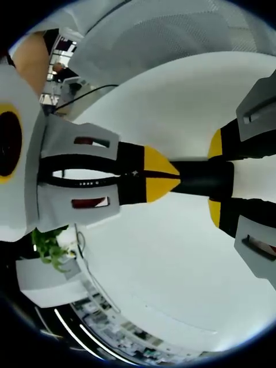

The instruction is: Press the specified remote control buttons in sequence, fully releasing each button before pressing the next.

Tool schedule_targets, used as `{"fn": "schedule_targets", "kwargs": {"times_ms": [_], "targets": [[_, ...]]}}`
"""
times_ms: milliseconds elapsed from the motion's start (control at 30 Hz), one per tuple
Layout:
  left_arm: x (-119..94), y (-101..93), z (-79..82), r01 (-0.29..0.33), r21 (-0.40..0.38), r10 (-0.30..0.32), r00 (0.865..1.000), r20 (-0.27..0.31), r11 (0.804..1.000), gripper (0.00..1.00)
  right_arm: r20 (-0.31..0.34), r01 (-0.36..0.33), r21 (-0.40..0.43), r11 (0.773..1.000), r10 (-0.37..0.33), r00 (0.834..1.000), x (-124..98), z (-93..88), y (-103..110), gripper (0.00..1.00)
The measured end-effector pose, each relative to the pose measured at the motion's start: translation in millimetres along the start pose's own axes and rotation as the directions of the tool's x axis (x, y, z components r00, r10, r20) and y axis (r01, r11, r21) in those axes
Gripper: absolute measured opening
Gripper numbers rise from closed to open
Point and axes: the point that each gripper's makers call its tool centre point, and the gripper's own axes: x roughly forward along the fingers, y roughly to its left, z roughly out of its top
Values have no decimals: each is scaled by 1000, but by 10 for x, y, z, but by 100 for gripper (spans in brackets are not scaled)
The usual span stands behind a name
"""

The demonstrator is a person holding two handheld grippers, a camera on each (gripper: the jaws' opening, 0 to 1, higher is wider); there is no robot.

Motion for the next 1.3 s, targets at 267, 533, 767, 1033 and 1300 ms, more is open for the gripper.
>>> {"fn": "schedule_targets", "kwargs": {"times_ms": [267, 533, 767, 1033, 1300], "targets": [[-1, -1, 1, 1, 2, -1, 1000, 2, 1000, 24, 6, -14, 25, 1000, 14, 1000, 7, 1, -21, 0], [3, -3, 5, 2, 10, -2, 1000, -1, 1000, 24, -24, -23, 24, 999, 24, 999, 21, 6, -16, 0], [6, -4, 9, 0, 7, 0, 1000, -1, 1000, 24, -46, -19, 23, 1000, 20, 999, 19, -16, -28, 0], [4, 1, 8, -1, 4, 1, 1000, -1, 1000, 24, -30, -18, 40, 999, 19, 999, 11, -26, -27, 0], [1, 0, 8, -3, 5, 3, 1000, -4, 1000, 24, -24, -10, 26, 1000, 11, 1000, 9, -29, -20, 0]]}}
